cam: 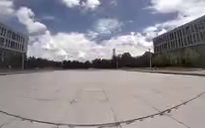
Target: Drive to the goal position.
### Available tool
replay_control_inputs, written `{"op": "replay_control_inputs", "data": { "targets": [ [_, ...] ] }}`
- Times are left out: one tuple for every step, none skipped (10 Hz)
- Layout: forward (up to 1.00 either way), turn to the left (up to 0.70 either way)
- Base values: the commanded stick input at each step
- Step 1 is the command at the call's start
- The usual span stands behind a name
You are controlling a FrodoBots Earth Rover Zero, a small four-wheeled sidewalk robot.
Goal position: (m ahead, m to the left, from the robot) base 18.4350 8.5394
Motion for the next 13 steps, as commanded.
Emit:
{"op": "replay_control_inputs", "data": {
  "targets": [
    [0.70, 0.00],
    [0.70, 0.00],
    [0.70, 0.00],
    [0.70, 0.00],
    [0.70, 0.00],
    [0.70, 0.00],
    [0.70, 0.00],
    [0.70, 0.00],
    [0.70, 0.00],
    [0.70, 0.00],
    [0.70, 0.00],
    [0.70, 0.00],
    [0.70, 0.00]
  ]
}}
